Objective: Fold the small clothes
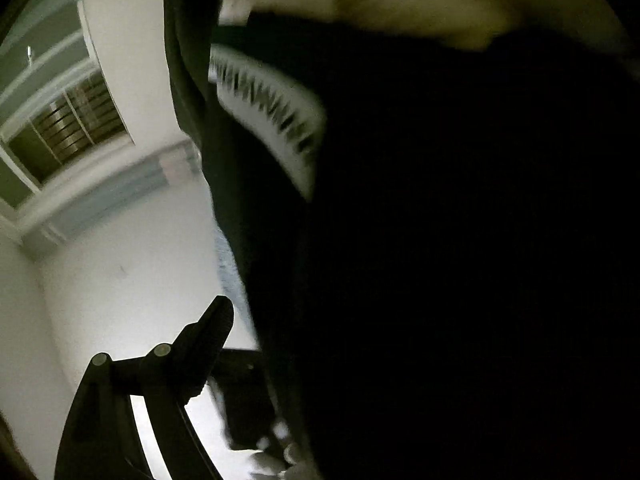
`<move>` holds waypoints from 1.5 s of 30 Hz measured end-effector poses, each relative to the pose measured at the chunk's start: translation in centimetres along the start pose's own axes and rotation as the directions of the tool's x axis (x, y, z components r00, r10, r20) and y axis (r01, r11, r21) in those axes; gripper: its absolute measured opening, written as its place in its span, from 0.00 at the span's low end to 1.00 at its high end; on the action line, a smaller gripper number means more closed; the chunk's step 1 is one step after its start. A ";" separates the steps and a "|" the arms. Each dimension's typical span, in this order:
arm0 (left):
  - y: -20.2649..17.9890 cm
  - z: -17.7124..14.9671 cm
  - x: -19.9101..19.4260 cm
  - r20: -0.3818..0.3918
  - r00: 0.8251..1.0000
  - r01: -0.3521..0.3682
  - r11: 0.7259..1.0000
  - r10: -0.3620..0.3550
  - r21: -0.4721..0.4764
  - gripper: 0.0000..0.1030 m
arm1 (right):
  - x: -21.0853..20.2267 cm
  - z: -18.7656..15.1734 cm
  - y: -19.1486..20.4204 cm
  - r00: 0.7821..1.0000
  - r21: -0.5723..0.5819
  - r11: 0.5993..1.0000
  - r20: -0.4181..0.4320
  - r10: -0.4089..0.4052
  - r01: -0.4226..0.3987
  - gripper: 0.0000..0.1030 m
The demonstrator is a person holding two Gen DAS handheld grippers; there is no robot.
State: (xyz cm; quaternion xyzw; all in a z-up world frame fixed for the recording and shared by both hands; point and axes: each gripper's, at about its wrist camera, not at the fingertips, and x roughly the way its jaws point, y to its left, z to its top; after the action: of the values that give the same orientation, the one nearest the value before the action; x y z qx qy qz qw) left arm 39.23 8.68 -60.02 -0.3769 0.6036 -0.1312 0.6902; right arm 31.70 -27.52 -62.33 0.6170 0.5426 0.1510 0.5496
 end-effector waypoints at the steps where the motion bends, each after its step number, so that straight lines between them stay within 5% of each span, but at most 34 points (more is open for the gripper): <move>1: -0.1 0.2 0.1 -0.001 1.000 0.006 1.000 -0.006 -0.001 0.88 | 0.3 0.0 0.3 1.000 0.002 1.000 0.007 -0.006 0.006 0.88; 2: -0.2 0.5 0.0 -0.003 1.000 0.012 1.000 -0.012 0.000 0.88 | 0.3 -0.1 0.6 1.000 0.000 1.000 0.017 -0.002 0.002 0.85; 3: -0.5 0.6 -0.1 0.005 0.999 0.032 0.999 -0.032 0.005 0.85 | 0.1 -0.4 1.0 0.999 -0.012 1.000 0.032 -0.018 0.018 0.63; 4: -0.9 0.5 -0.5 0.030 0.998 0.055 0.998 -0.056 0.019 0.46 | -0.1 -0.8 1.5 0.999 -0.035 0.999 0.040 -0.033 0.034 0.49; 5: -1.6 0.4 -0.8 0.032 0.998 0.059 0.998 -0.060 0.034 0.34 | -0.4 -1.1 1.9 0.998 -0.045 0.998 0.053 -0.043 0.046 0.40; 7: -2.8 0.5 -1.5 0.062 0.996 0.062 0.996 -0.065 0.061 0.31 | -1.2 -2.0 3.2 0.995 -0.069 0.996 0.083 -0.055 0.061 0.33; 15: -11.1 4.7 -4.6 0.086 0.986 0.129 0.979 -0.144 0.158 0.30 | -5.2 -3.5 13.8 0.982 -0.183 0.982 0.189 -0.009 0.044 0.31; 25: -24.7 22.5 -3.2 0.067 0.977 0.168 0.920 -0.204 0.353 0.30 | -4.7 5.4 29.3 0.923 -0.340 0.940 0.370 0.106 0.028 0.30; 29: -23.4 29.2 1.7 0.034 0.991 0.110 0.924 -0.131 0.367 0.31 | -0.4 10.7 29.2 0.907 -0.338 0.940 0.410 0.100 0.049 0.30; 32: -20.3 32.1 6.6 -0.015 1.000 -0.005 0.930 0.011 0.368 0.31 | 4.4 14.4 26.0 0.914 -0.269 0.953 0.406 -0.021 0.142 0.31; 34: -18.4 32.6 8.6 -0.053 0.998 -0.019 0.934 0.040 0.356 0.38 | 5.9 15.3 23.7 0.923 -0.215 0.961 0.377 -0.080 0.171 0.36; 35: -17.9 32.5 8.5 -0.056 0.998 0.005 0.936 0.016 0.353 0.39 | 5.7 15.1 23.1 0.927 -0.201 0.966 0.365 -0.081 0.164 0.47; 39: -17.1 30.9 6.7 -0.035 0.999 0.004 0.942 0.008 0.336 0.45 | 1.9 13.0 21.8 0.935 -0.159 0.968 0.329 -0.135 0.196 0.66; 41: -16.7 29.9 5.4 -0.017 1.000 -0.006 0.950 0.012 0.311 0.45 | -1.3 12.3 20.5 0.936 -0.130 0.978 0.331 -0.115 0.166 0.66; 43: -16.3 28.3 4.4 0.008 1.000 -0.029 0.948 0.028 0.317 0.44 | -5.1 11.8 19.2 0.916 -0.101 0.980 0.381 -0.123 0.173 0.66; 44: -16.4 27.8 4.2 0.023 0.999 -0.050 0.944 0.044 0.326 0.43 | -8.6 12.9 18.7 0.906 -0.107 0.978 0.407 -0.120 0.178 0.60; 45: -17.0 28.2 4.2 0.040 0.997 -0.072 0.939 0.062 0.337 0.43 | -10.5 13.7 18.7 0.892 -0.112 0.973 0.432 -0.134 0.200 0.40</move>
State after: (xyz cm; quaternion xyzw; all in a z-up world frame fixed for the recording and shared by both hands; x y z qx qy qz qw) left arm 71.16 4.63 -51.98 -0.2339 0.5746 -0.2036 0.7574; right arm 48.00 -39.72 -47.01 0.5419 0.4490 0.0078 0.7104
